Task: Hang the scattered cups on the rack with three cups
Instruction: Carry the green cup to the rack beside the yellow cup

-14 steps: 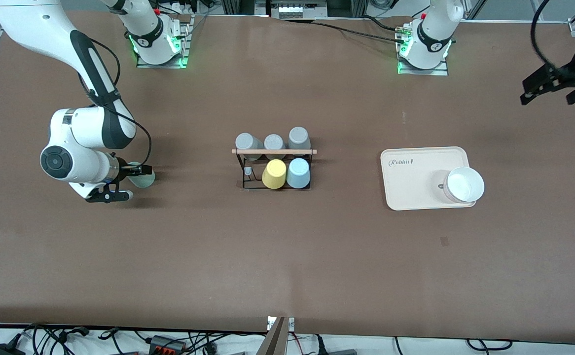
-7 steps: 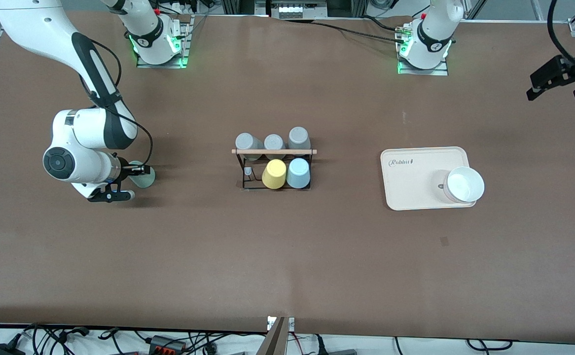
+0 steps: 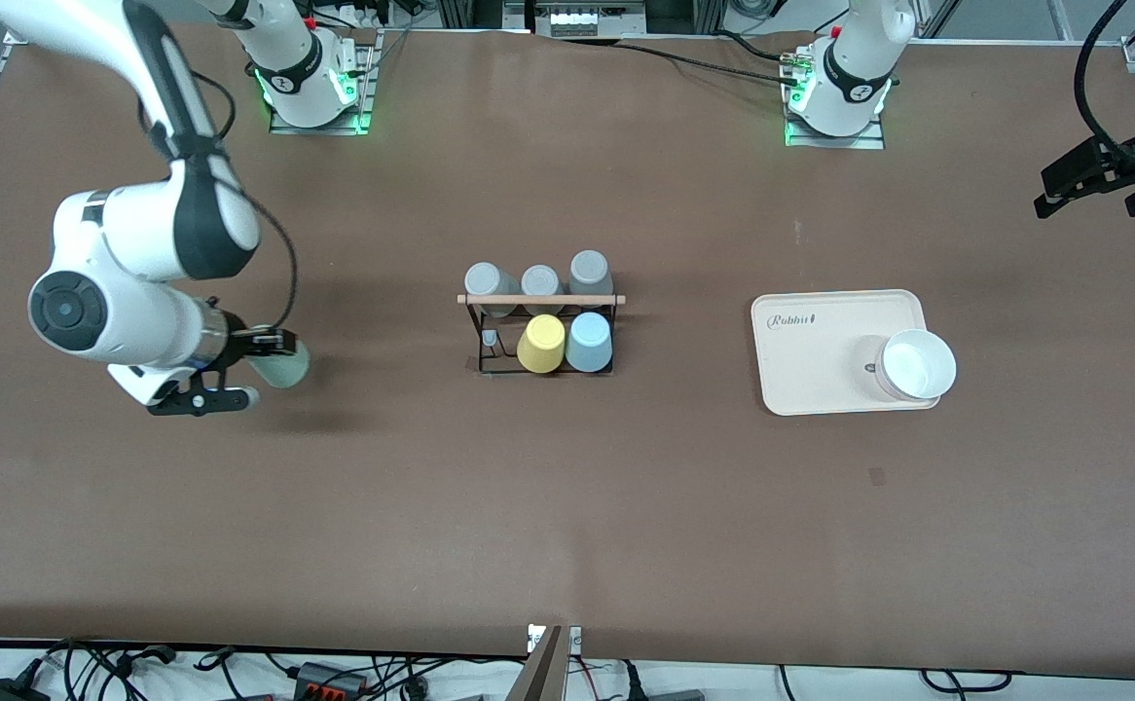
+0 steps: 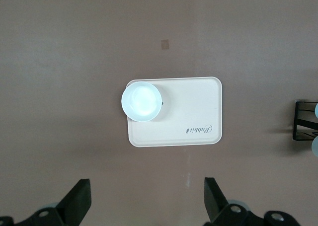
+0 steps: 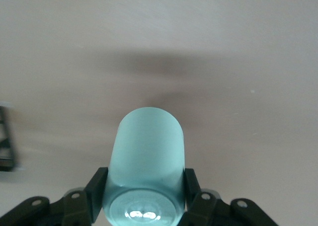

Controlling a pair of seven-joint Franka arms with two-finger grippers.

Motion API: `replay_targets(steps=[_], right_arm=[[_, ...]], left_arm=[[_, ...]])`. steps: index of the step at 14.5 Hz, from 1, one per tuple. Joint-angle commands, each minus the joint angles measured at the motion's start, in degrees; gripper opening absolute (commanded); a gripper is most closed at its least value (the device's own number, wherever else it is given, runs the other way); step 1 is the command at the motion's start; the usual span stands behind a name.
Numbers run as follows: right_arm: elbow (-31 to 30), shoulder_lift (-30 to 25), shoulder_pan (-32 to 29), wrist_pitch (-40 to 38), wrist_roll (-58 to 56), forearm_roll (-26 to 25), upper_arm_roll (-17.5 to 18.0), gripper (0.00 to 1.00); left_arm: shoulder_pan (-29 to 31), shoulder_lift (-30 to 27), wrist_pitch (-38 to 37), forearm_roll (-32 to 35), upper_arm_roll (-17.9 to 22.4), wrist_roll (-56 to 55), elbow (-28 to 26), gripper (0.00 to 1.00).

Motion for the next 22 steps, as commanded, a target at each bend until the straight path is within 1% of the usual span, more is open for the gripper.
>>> replay_targets(steps=[1, 3, 6, 10, 15, 17, 22], right_arm=[[9.1, 4.5, 7.0, -5.1, 11.5, 0.4, -0.3, 0.27], [10.8, 5.0, 10.9, -4.7, 16.3, 0.9, -0.3, 0.27], [15.3, 7.0, 14.6, -4.6, 24.2, 7.7, -0.3, 0.27], [18.0, 9.5, 18.0, -3.5, 30.8, 8.0, -0.3, 0.27], [18.3, 11.1, 21.1, -0.8, 37.8, 8.2, -0.3, 0.27], [18.3, 11.7, 22.0, -0.4, 38.7, 8.4, -0.3, 0.27], [18.2, 13.9, 22.2, -0.4, 38.5, 8.3, -0.3, 0.27]], left_arm=[[0.1, 0.8, -1.0, -0.5, 0.3, 1.1, 2.1, 1.0], [0.2, 0.8, -0.9, -0.3, 0.3, 1.1, 2.0, 1.0], [0.0, 2.1, -0.9, -0.1, 0.3, 1.1, 2.9, 1.0], [0.1, 2.3, -0.9, -0.4, 0.4, 1.2, 3.2, 1.0], [0.1, 2.6, -0.9, -0.2, 0.4, 1.2, 3.2, 1.0], [0.1, 2.6, -0.8, -0.1, 0.4, 1.2, 3.2, 1.0], [0.1, 2.6, -0.8, -0.1, 0.4, 1.1, 3.2, 1.0]])
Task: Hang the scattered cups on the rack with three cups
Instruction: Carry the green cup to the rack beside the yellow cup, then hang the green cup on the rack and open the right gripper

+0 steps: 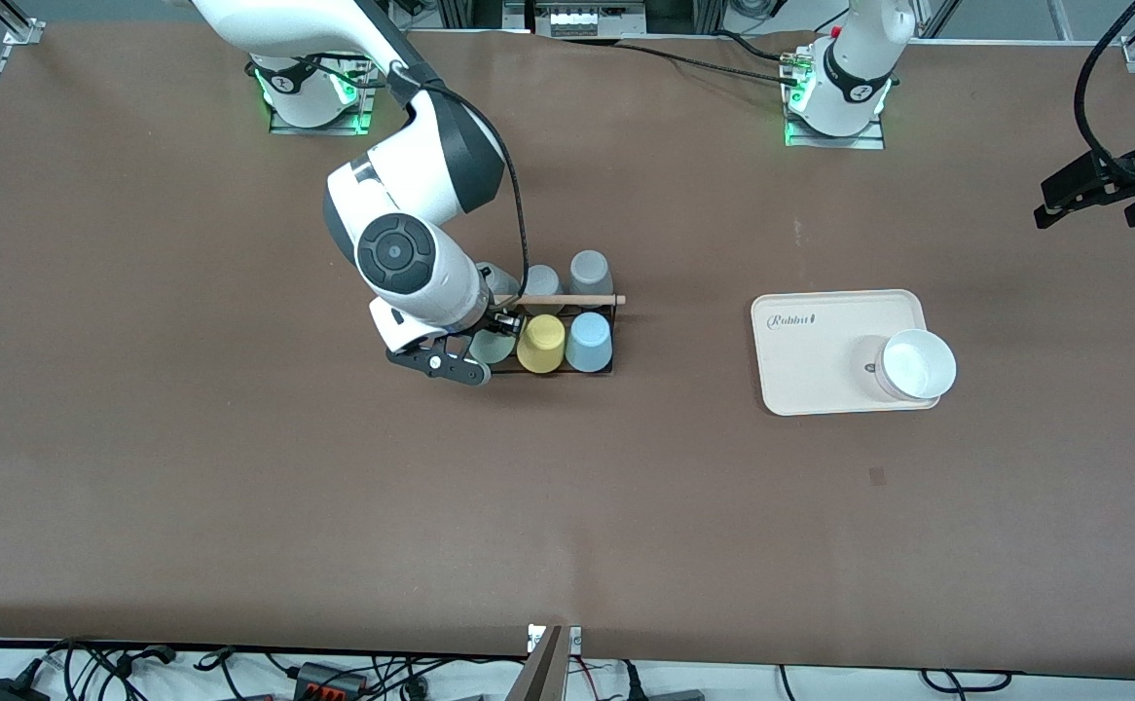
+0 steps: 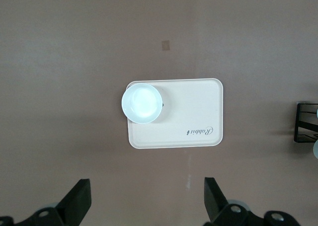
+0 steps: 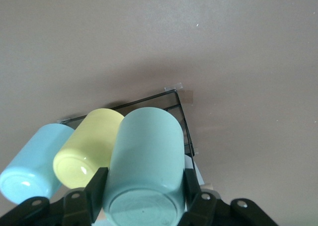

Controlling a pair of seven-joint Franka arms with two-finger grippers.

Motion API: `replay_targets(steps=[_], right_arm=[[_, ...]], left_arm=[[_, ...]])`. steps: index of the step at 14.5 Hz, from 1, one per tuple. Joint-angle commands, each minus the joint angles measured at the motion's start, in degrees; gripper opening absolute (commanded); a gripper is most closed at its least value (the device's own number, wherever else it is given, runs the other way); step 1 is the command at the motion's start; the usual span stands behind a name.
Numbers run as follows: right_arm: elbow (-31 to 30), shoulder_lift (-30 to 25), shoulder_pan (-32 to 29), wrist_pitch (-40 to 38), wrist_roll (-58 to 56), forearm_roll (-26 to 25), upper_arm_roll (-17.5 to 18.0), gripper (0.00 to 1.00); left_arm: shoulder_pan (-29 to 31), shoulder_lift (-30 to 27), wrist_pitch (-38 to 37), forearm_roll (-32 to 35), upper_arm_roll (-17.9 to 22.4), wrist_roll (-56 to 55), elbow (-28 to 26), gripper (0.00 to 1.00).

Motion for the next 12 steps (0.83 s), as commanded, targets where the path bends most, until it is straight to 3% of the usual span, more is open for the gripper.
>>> replay_targets(steps=[1, 8, 9, 10, 12], right_arm=[[2.0, 2.9, 0.4, -0.2, 0.6, 1.1, -0.6, 0.27], [2.0, 5.5, 0.4, 0.9, 0.4, 1.1, -0.6, 0.29], [2.0, 5.5, 0.4, 1.0, 0.4, 1.1, -0.6, 0.4], [2.0, 5.5, 0.3, 1.0, 0.7, 1.1, -0.6, 0.99], [2.7, 5.2, 0.0, 0.8, 0.7, 1.2, -0.6, 1.0]], left_arm=[[0.1, 0.9, -0.8, -0.1, 0.2, 1.1, 1.9, 1.0], [0.1, 0.9, -0.9, -0.1, 0.2, 1.1, 1.9, 1.0], [0.1, 0.9, -0.8, -0.1, 0.2, 1.1, 1.9, 1.0], [0.1, 0.9, -0.8, -0.1, 0.2, 1.1, 1.9, 1.0], [0.1, 0.9, -0.9, -0.1, 0.2, 1.1, 1.8, 1.0]])
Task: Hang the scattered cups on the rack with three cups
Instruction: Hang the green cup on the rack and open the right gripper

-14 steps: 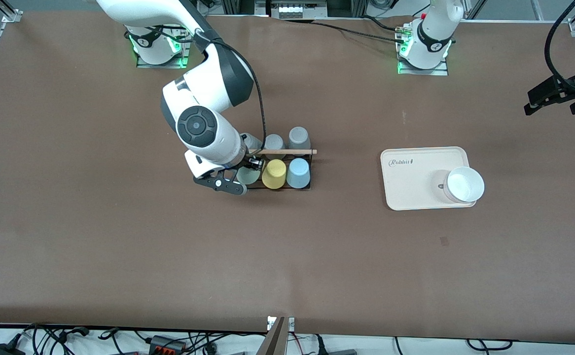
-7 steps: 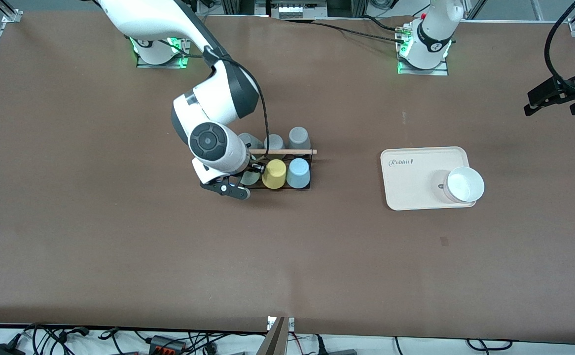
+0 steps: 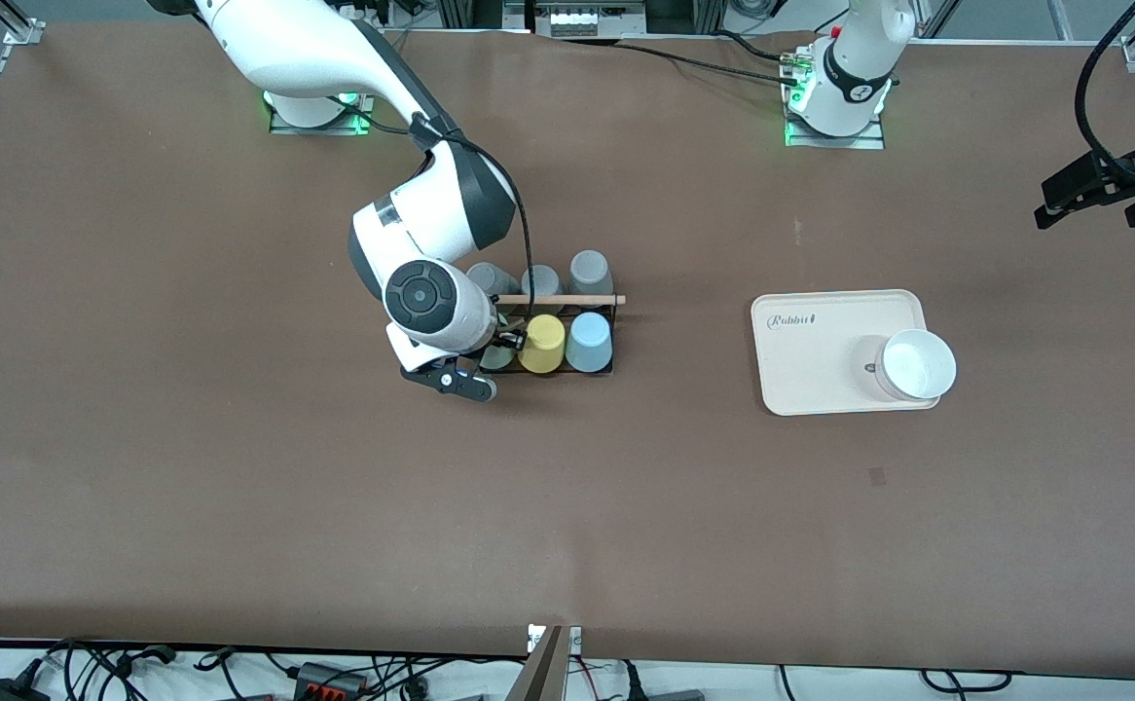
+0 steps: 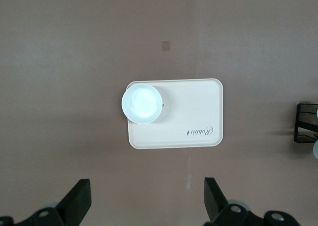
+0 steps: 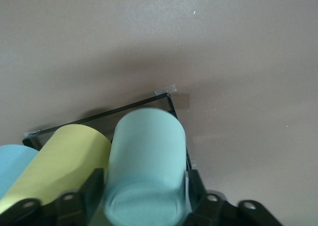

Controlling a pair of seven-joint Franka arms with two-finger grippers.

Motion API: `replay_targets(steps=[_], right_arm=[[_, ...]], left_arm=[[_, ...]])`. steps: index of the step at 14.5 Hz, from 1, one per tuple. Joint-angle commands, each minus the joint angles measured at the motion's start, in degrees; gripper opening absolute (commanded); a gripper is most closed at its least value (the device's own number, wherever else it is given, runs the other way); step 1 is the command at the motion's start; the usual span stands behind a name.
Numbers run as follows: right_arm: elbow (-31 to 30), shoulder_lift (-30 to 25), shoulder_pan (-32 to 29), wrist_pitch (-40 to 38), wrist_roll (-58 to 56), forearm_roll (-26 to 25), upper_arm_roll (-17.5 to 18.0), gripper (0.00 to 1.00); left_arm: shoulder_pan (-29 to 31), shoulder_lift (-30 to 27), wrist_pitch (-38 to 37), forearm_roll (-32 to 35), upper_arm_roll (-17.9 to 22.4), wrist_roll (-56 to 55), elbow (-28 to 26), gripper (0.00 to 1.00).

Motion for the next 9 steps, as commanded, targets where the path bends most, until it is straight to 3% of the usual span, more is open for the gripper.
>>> replay_targets(steps=[1, 5, 9], right_arm=[[3.3, 0.1, -0.4, -1.3, 0.7, 1.4, -0.4, 1.0], [6.3, -2.6, -3.7, -4.5, 0.4, 1.8, -1.2, 1.0], [10.6, -5.7, -9.8, -11.2, -3.7, -1.9, -1.5, 1.0]], left_arm=[[0.1, 0.8, -0.9, -0.1, 0.2, 1.1, 1.8, 1.0], [0.1, 0.8, -0.9, -0.1, 0.2, 1.1, 1.7, 1.0], [0.1, 0.9, -0.9, -0.2, 0.2, 1.1, 1.7, 1.0]])
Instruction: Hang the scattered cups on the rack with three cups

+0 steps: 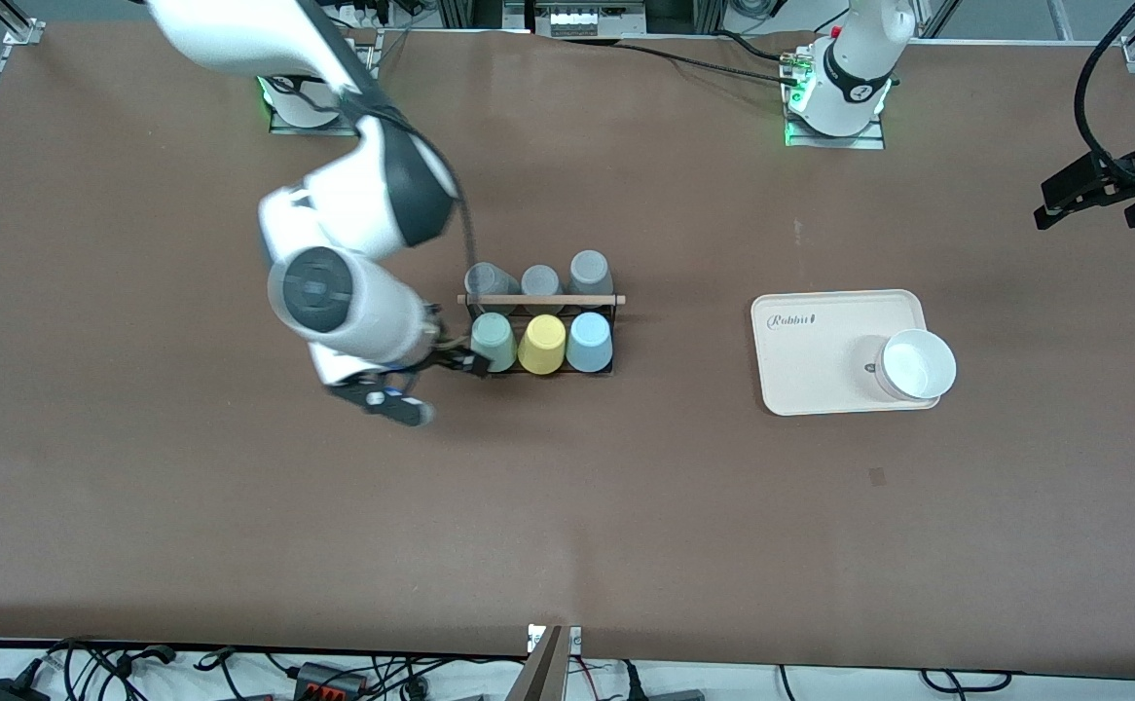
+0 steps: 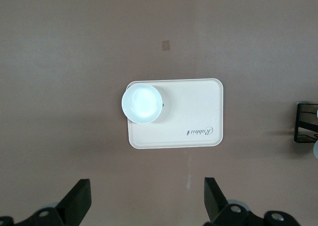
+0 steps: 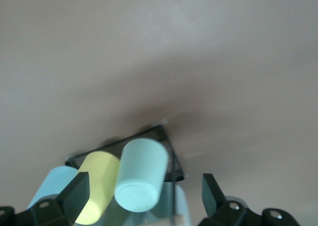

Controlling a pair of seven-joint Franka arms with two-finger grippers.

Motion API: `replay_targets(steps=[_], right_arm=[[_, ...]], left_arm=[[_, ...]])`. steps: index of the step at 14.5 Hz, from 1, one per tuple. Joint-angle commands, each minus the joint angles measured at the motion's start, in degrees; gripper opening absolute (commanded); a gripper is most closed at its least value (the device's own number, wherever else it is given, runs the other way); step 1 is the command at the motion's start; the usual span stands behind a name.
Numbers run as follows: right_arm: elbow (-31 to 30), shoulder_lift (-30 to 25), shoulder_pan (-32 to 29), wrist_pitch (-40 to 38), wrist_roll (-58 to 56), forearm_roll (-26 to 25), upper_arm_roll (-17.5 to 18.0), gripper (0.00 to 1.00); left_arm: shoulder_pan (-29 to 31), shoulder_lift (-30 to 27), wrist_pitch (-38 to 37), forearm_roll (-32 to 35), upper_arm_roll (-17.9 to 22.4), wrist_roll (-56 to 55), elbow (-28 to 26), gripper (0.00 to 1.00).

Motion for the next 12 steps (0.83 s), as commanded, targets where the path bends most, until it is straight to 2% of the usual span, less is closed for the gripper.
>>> replay_targets(steps=[1, 3, 6, 12], right_arm=[[1.8, -2.3, -4.5, -3.7, -5.4, -4.4, 0.4, 1.0], [1.8, -4.9, -7.6, -4.7, -12.4, -6.8, 0.5, 1.0], [1.9, -6.7, -12.9, -7.2, -20.2, -7.0, 0.3, 1.0], [1.0, -12.1, -24.6, -6.7, -39.7, -6.9, 0.9, 1.0]], left_arm=[[0.1, 0.8, -0.9, -0.1, 0.2, 1.1, 1.7, 1.0], [0.1, 0.9, -0.9, -0.2, 0.2, 1.1, 1.7, 1.0], [0.1, 0.9, -0.9, -0.2, 0.2, 1.1, 1.7, 1.0], [0.1, 1.0, -0.9, -0.1, 0.2, 1.1, 1.7, 1.0]])
